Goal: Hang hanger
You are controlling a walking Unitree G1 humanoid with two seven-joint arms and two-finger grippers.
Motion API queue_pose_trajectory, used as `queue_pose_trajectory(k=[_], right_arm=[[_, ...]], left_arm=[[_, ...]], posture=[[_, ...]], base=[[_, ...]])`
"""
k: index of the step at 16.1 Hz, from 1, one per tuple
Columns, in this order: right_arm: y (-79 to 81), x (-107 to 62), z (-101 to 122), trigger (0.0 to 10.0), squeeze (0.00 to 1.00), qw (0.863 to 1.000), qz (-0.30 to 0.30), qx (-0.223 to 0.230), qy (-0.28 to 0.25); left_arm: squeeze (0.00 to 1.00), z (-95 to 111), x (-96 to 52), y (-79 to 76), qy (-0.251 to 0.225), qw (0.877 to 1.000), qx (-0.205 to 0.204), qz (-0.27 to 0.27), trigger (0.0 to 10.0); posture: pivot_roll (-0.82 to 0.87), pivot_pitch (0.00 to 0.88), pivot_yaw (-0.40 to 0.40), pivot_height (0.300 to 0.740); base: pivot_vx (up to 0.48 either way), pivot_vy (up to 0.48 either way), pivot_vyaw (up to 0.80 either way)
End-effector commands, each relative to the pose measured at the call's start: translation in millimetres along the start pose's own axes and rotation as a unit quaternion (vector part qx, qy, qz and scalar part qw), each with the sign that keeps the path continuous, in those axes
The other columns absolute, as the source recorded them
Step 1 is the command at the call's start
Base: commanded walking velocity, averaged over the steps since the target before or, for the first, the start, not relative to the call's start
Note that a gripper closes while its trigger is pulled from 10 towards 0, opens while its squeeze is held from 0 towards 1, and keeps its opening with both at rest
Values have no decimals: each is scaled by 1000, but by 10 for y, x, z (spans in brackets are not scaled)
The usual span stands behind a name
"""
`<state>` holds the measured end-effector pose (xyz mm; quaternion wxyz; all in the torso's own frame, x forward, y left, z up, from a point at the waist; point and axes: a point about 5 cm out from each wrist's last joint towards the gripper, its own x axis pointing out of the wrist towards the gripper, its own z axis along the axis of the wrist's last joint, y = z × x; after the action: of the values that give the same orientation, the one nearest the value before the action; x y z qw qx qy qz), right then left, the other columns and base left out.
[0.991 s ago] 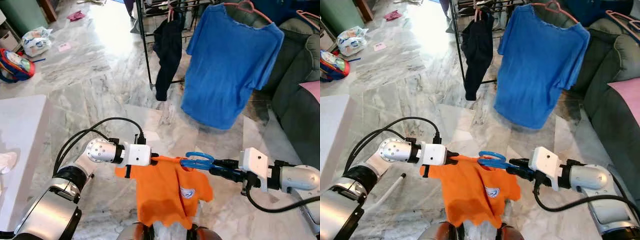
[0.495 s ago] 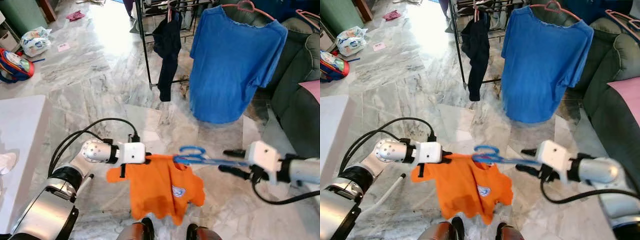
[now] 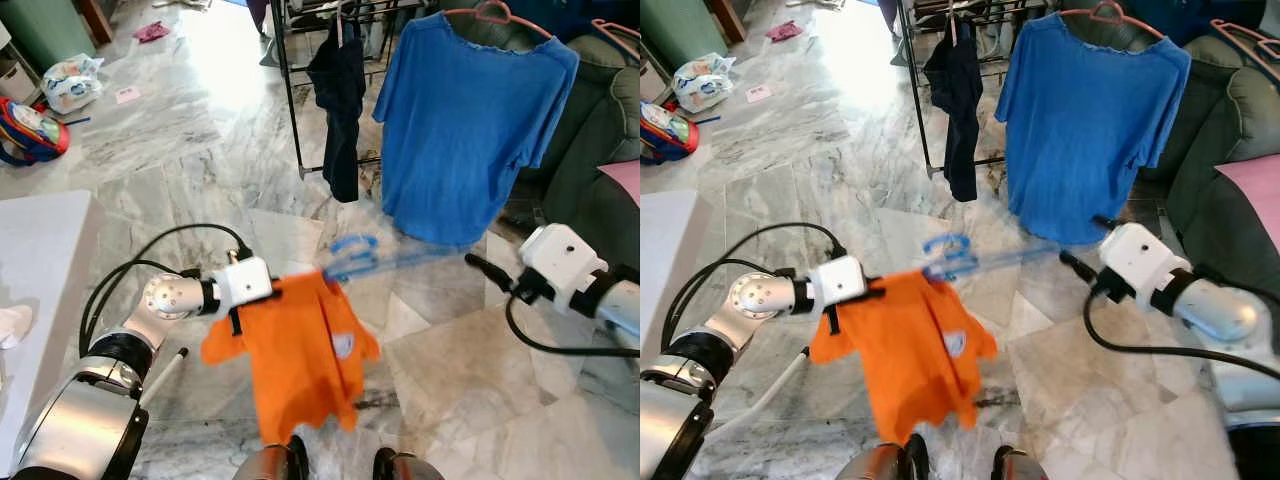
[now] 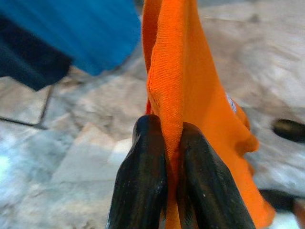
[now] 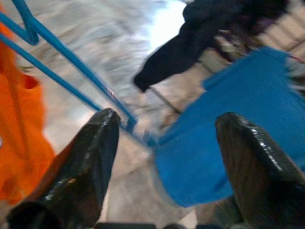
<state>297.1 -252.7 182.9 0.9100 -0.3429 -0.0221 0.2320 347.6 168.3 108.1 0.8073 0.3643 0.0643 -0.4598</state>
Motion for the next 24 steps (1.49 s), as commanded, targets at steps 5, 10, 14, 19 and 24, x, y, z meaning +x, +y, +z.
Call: queue_pose_trajectory(k=[5, 10, 14, 19, 24], right_arm=[[-35, 147, 61, 10000, 1000, 979, -160, 122, -22], [335, 238, -70, 10000, 1000, 965, -134, 224, -14], [579, 242, -229, 10000, 1000, 951, -106, 290, 3], [825, 193, -496, 10000, 0, 937, -81, 336, 50], [876, 137, -562, 10000, 0, 933, -48, 357, 28]], left_arm=[[0, 131, -10, 192, -52, 995, -53, 68, 0], [0, 393, 43, 271, -126, 990, -48, 37, 0], [0, 517, 69, 280, -158, 986, -46, 6, 0], [0, 698, 71, 251, -223, 965, -88, -110, 0], [0, 741, 42, 142, -206, 954, -37, -215, 0]], posture=[[-68, 190, 89, 740], [-63, 182, 80, 740], [-60, 185, 80, 740], [-54, 196, 80, 740], [-55, 204, 86, 740]], base=[[0, 0, 0], [0, 0, 0], [0, 0, 0], [0, 0, 0], [0, 0, 0]])
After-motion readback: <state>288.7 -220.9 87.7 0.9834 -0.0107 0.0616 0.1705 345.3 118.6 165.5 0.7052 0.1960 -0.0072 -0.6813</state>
